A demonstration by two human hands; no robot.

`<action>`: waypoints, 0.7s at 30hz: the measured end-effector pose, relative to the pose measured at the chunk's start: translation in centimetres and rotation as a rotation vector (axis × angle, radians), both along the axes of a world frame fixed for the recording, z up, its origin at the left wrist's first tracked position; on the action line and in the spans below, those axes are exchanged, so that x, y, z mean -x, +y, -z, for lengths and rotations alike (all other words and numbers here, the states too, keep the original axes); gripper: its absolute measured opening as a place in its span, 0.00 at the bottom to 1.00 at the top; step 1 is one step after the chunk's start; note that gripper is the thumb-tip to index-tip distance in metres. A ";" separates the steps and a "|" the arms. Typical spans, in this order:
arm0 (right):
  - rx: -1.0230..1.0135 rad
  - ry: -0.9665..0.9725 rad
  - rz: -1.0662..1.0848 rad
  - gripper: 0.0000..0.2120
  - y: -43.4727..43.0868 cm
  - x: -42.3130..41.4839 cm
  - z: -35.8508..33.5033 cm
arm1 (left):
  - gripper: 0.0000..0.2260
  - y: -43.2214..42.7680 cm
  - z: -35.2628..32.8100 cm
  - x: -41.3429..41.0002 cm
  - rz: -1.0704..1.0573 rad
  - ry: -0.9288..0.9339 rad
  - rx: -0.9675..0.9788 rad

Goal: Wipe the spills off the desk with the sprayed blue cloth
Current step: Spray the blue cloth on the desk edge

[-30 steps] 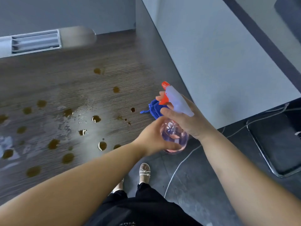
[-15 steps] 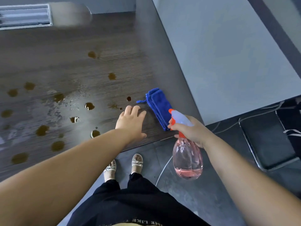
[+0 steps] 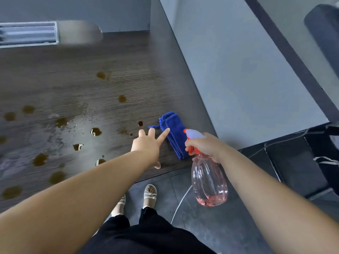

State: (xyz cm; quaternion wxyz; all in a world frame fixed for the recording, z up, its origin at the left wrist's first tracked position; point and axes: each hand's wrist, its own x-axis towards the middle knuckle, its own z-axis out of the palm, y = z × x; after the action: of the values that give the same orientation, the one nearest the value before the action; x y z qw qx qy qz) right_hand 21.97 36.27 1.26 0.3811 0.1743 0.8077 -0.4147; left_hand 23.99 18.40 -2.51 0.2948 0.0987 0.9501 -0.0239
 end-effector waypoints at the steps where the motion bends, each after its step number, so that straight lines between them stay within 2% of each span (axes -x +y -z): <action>1: -0.004 -0.005 -0.040 0.17 0.0 0.1 -0.2 | 0.56 0.2 -0.1 0.2 0.000 -0.008 0.015; 6: 0.000 -0.001 -0.076 0.25 -0.1 0.1 -0.4 | 0.55 0.8 -0.5 0.7 0.086 0.040 0.114; 11: 0.012 0.021 -0.068 0.26 -0.2 0.3 -0.1 | 0.54 1.0 -0.5 0.7 0.236 0.119 0.112; 15: 0.011 0.024 -0.054 0.27 -0.2 0.4 -0.2 | 0.53 0.9 -0.2 0.8 0.273 0.069 0.018; 21: 0.027 -0.010 -0.038 0.23 0.3 -0.6 -0.5 | 0.44 0.4 0.0 0.3 0.262 -0.035 -0.187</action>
State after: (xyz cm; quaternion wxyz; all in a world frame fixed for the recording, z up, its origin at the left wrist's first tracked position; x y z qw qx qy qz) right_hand 22.52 36.54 1.74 0.3952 0.1559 0.8034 -0.4172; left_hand 23.68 18.82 -2.48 0.2950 0.2490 0.9221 0.0279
